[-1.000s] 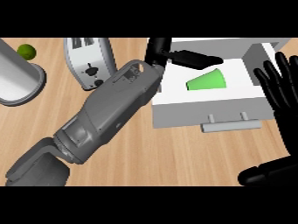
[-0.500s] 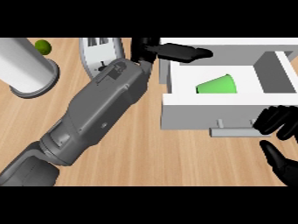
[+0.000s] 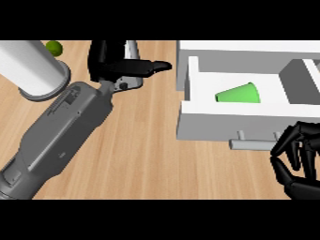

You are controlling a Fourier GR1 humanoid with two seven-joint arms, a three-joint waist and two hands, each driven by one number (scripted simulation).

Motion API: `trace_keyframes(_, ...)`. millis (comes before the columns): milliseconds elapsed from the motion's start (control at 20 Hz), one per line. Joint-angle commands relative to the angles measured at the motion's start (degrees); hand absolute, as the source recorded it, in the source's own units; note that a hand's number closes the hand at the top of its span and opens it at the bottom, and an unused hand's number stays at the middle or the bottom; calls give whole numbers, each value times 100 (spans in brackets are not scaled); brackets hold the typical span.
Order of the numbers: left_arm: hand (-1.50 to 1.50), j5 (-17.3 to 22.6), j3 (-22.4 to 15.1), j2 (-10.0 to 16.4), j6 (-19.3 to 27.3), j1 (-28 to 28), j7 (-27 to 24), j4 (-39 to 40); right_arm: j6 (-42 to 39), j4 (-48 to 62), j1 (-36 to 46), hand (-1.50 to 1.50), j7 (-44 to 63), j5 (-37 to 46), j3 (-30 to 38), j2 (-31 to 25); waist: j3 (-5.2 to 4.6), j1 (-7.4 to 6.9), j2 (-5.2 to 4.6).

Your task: Pick up the cup, place it into the drawer and close the drawer

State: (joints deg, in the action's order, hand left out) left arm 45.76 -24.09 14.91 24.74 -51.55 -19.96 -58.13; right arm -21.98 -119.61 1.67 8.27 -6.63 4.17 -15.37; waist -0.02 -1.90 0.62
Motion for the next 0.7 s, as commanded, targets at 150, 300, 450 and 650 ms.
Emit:
trace_keyframes(150,-150,48,47,815,161,1658,486,-2113,211,401,478,150,388,731,-345,55,0,-40,-13)
trace_keyframes(300,-150,165,456,1297,-299,2215,459,-2364,37,652,-22,150,-484,1359,-411,-55,4,80,-40)
trace_keyframes(450,-150,223,449,1226,-490,2472,346,-2382,68,1133,227,150,-1053,2398,-819,-330,5,26,-55)
trace_keyframes(650,-150,199,504,1417,-914,3213,-1,-2631,275,1237,299,150,-1269,3501,-1314,-646,2,25,-49)
